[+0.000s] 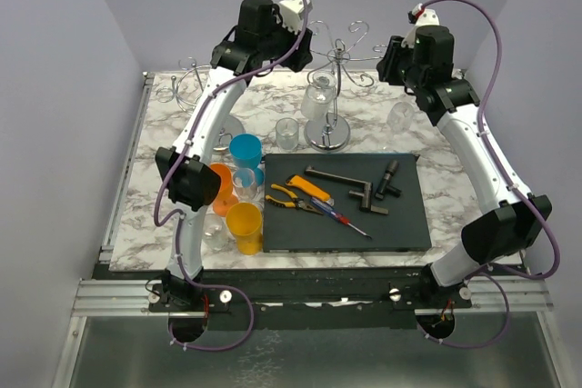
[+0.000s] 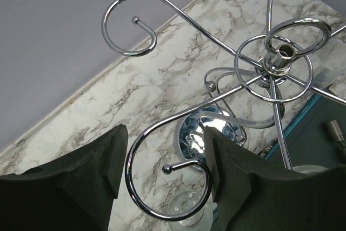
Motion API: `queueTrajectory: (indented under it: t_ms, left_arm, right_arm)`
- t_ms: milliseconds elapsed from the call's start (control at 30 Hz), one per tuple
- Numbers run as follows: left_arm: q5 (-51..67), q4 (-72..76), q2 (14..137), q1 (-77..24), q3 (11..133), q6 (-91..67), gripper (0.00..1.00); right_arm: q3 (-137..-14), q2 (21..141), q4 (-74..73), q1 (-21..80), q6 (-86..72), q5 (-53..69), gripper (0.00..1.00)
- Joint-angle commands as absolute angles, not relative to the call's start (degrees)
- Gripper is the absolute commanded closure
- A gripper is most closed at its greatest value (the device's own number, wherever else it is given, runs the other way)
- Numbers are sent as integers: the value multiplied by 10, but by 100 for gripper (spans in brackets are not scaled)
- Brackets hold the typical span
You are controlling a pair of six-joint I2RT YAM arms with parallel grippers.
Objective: Place the wine glass upside down on the wine glass rack
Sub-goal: Adjust the wine rack at the center of the board.
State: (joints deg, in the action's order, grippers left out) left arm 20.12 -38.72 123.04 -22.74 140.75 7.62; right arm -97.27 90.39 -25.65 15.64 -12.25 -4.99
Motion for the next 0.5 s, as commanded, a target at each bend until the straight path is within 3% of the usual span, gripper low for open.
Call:
queueTrajectory:
  t_ms: [0,133,233,467]
  left_arm:
    - [184,-370,1246,-226,1439,81,35]
    - [192,-358,1230,-227,1421,83,27]
    - [197,-355,1211,-227,1407,83,21]
    - [206,-344,1166,-227,1373,71,14]
  right_arm:
    - [-961,880,-262,154,-132,-41,64]
    - [-971,871,-267,155,-130,-46,61]
    - [-991,869,-277,155,-124,-54,48]
    - [-1075,894,-298,154,-101,-69,28]
